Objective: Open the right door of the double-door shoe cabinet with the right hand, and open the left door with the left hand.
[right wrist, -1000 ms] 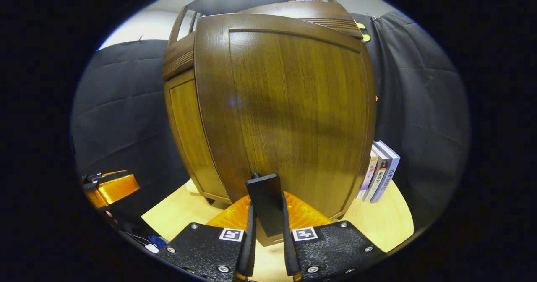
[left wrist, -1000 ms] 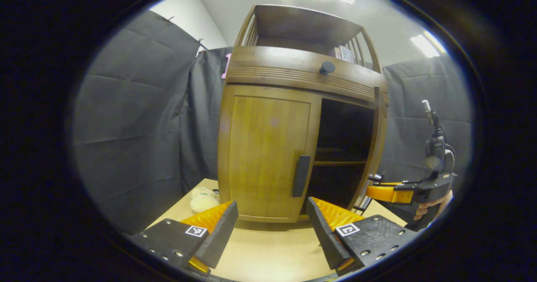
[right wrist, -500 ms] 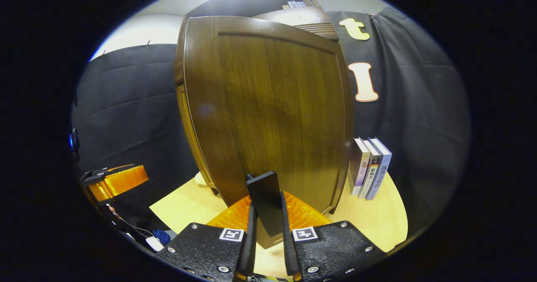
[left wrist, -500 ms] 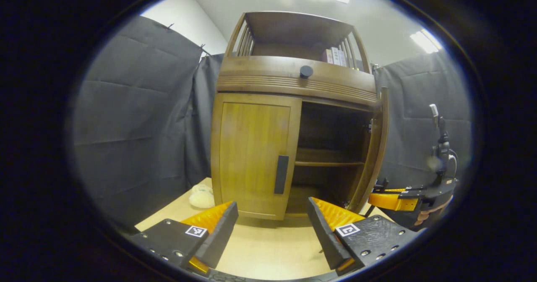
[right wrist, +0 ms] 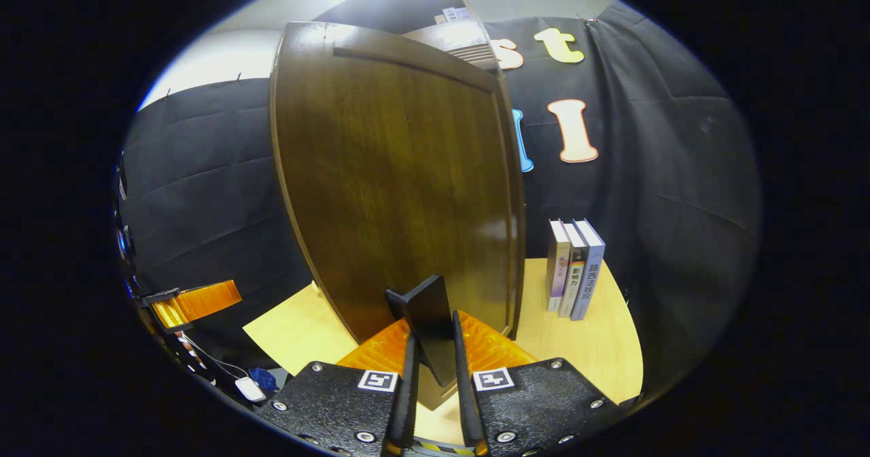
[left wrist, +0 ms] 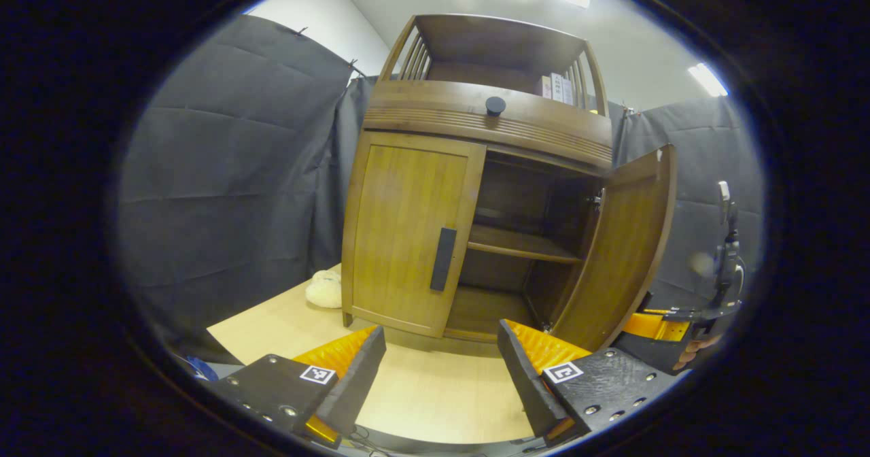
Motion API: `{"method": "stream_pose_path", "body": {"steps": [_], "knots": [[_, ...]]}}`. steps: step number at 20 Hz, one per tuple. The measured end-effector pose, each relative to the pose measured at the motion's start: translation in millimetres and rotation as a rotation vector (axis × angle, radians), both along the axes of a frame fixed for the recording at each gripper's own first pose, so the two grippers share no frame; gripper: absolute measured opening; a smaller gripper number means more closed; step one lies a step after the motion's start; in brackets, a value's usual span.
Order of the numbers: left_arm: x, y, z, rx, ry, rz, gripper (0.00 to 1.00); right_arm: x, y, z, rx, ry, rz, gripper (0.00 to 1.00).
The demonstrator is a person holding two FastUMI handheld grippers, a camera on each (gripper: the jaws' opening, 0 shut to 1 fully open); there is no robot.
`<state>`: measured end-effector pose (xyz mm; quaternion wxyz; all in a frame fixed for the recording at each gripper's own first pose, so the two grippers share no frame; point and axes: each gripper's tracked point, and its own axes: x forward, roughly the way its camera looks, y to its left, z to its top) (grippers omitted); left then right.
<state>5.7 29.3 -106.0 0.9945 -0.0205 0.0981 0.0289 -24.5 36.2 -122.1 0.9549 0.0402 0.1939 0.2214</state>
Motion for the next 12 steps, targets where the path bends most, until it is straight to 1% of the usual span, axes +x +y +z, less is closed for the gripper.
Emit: {"method": "stream_pose_path", "body": {"steps": [1, 2, 3, 4, 5, 6, 7, 8, 9, 10, 11, 12], "knots": [[-1, -1, 2, 0.005, -0.002, 0.005, 0.94, 0, -9, -2, 0.000, 0.000, -0.009, 0.27], [1, -1, 4, 0.009, -0.004, 0.010, 0.94, 1, -18, -1, 0.001, -0.001, -0.018, 0.24], [1, 0, 4, 0.014, -0.007, 0.013, 0.92, 3, -29, -2, -0.005, 0.001, -0.033, 0.23], [2, -1, 5, 0.018, -0.008, 0.013, 0.95, 5, -41, -1, -0.008, 0.001, -0.046, 0.22], [2, 0, 4, 0.021, -0.006, 0.012, 0.95, 9, -50, -1, -0.012, 0.000, -0.055, 0.20], [1, -1, 5, 0.024, -0.007, 0.011, 0.95, 11, -60, 0, -0.011, -0.002, -0.060, 0.19], [1, 0, 5, 0.030, -0.008, 0.011, 0.89, 15, -70, 0, -0.008, -0.003, -0.068, 0.20], [1, 0, 6, 0.036, -0.008, 0.011, 0.95, 18, -78, 0, 0.000, -0.001, -0.074, 0.19], [1, 0, 6, 0.043, -0.006, 0.010, 0.95, 20, -84, 0, 0.015, 0.002, -0.071, 0.16], [2, 1, 6, 0.050, -0.005, 0.011, 0.95, 19, -84, -1, 0.038, 0.015, -0.049, 0.14], [2, 1, 7, 0.058, -0.003, 0.013, 0.95, 18, -81, -1, 0.064, 0.032, -0.031, 0.15], [3, 2, 8, 0.068, -0.001, 0.019, 1.00, 18, -82, -2, 0.079, 0.041, -0.028, 0.13]]}}
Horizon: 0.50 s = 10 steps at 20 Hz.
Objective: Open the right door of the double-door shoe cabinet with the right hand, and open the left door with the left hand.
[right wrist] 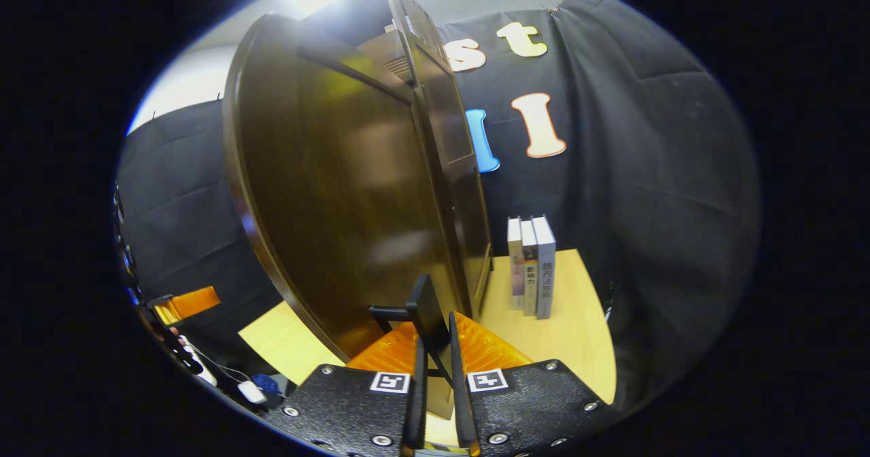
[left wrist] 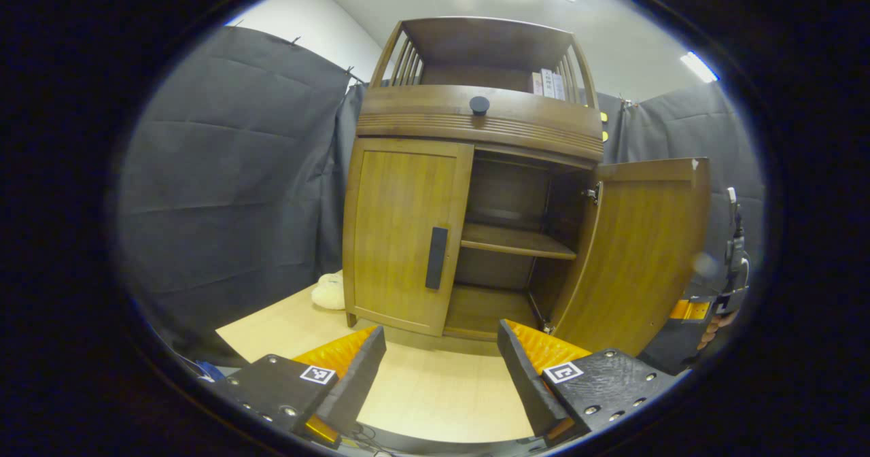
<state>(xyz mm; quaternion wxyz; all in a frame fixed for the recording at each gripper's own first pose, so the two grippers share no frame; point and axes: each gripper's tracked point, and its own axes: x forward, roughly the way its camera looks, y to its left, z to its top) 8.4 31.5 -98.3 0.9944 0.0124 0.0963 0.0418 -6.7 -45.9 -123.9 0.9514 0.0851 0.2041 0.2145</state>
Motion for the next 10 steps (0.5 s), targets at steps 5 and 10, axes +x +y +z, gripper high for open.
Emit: {"method": "stream_pose_path", "body": {"steps": [5, 10], "knots": [[0, 4, 4, 0.043, 0.006, 0.050, 0.99, -2, -1, -4, 0.007, 0.011, 0.003, 0.20], [-1, 2, 18, 0.059, -0.006, 0.079, 1.00, -17, -31, 1, -0.127, -0.037, -0.045, 0.55]]}}
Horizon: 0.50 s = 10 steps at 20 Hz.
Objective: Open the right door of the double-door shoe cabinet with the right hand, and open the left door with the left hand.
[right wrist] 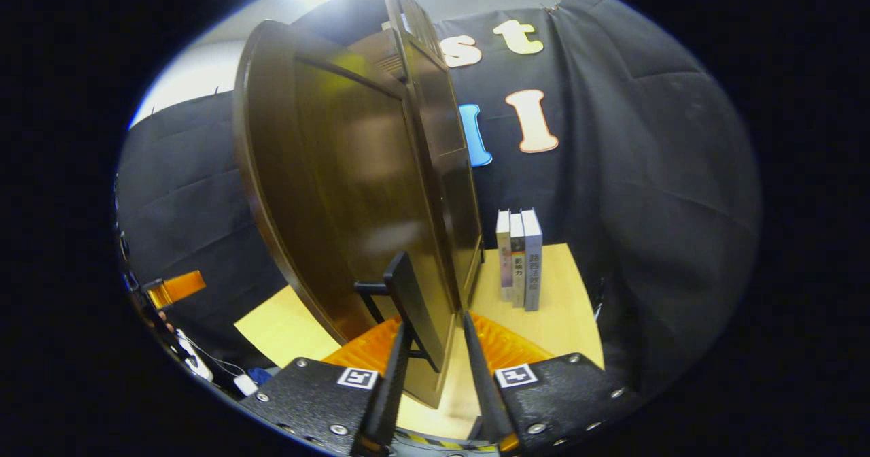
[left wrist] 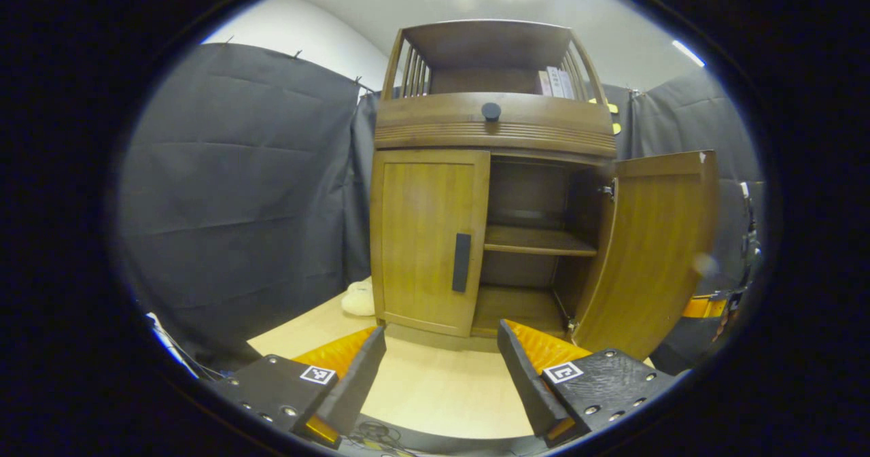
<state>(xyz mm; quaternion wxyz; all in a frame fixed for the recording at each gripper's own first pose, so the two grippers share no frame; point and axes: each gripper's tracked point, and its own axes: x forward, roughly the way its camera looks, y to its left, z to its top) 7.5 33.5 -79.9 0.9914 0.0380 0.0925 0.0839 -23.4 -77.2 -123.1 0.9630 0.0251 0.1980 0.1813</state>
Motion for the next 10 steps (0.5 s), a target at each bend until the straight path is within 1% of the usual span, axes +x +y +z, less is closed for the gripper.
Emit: {"method": "stream_pose_path", "body": {"steps": [1, 2, 3, 4, 6, 9, 10], "knots": [[-1, 1, 0, -0.012, 0.000, 0.000, 1.00, 0, -7, 2, -0.029, -0.020, -0.014, 0.66], [0, 2, -2, -0.023, -0.001, -0.002, 0.95, -1, -12, 6, -0.047, -0.034, -0.027, 0.77], [2, 6, -3, -0.031, -0.002, -0.002, 1.00, -3, -16, 10, -0.056, -0.045, -0.041, 0.88], [8, 9, -2, -0.037, -0.002, -0.005, 1.00, -7, -20, 13, -0.059, -0.050, -0.058, 0.93], [16, 19, 2, -0.047, -0.009, -0.019, 1.00, -14, -30, 21, -0.055, -0.059, -0.111, 0.95], [32, 19, 12, -0.046, -0.014, -0.055, 1.00, -26, -44, 20, -0.051, -0.036, -0.189, 0.92], [40, 19, 15, -0.042, -0.017, -0.072, 1.00, -31, -49, 20, -0.057, -0.027, -0.215, 0.95]]}}
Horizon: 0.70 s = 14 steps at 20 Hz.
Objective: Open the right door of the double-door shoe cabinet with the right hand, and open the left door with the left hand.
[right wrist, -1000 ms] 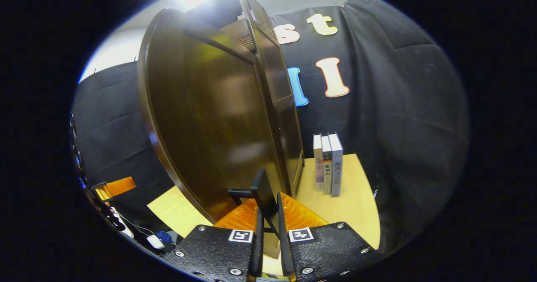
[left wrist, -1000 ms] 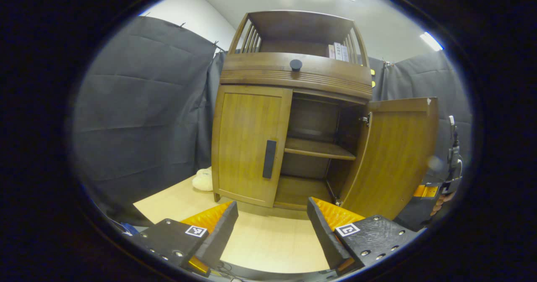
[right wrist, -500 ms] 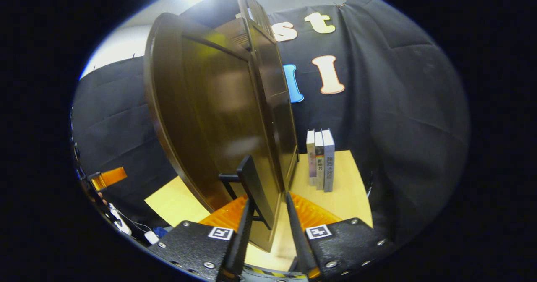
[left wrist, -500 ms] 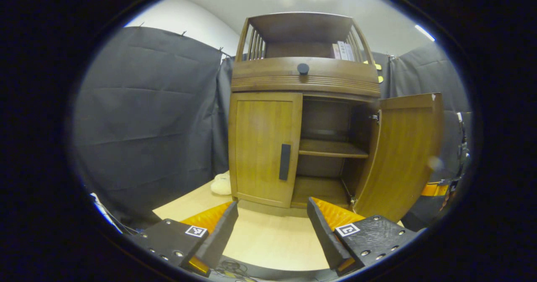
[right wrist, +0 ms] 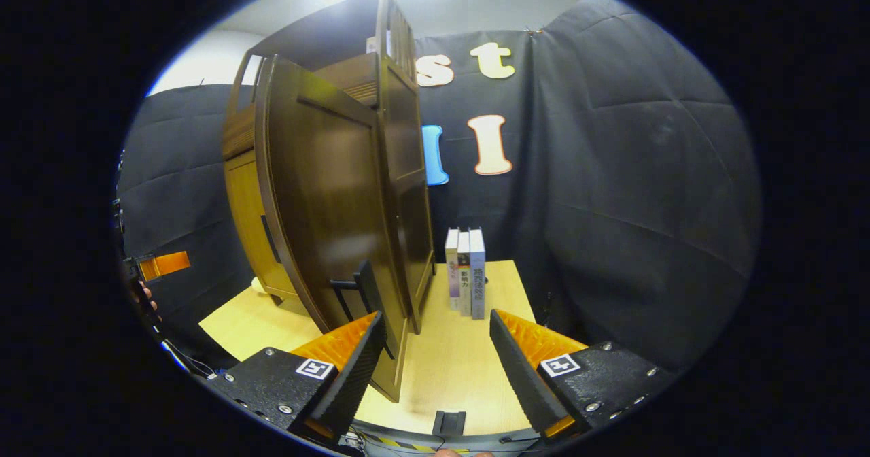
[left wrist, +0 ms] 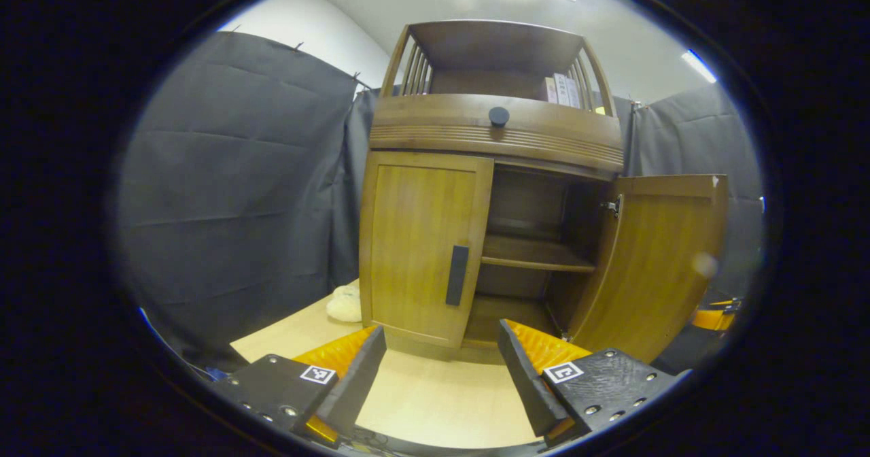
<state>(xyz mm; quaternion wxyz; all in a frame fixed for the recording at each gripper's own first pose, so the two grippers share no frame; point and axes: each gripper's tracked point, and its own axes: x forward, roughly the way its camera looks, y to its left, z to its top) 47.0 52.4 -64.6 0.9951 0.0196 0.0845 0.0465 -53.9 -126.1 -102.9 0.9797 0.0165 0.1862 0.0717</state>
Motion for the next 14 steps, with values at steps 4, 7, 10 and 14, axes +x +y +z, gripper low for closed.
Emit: {"method": "stream_pose_path", "body": {"steps": [4, 7, 10, 14], "knots": [[37, 0, 3, 0.015, 0.008, -0.083, 1.00, -18, -12, 5, -0.034, 0.002, -0.113, 0.94], [72, -1, -3, 0.019, 0.013, -0.140, 1.00, -26, -3, 9, -0.039, -0.023, -0.188, 0.94], [106, -3, -12, 0.003, 0.017, -0.198, 1.00, -41, 3, 17, -0.062, -0.052, -0.273, 0.94], [151, -8, -28, -0.004, 0.028, -0.275, 1.00, -64, 16, 30, -0.082, -0.091, -0.364, 0.94]]}}
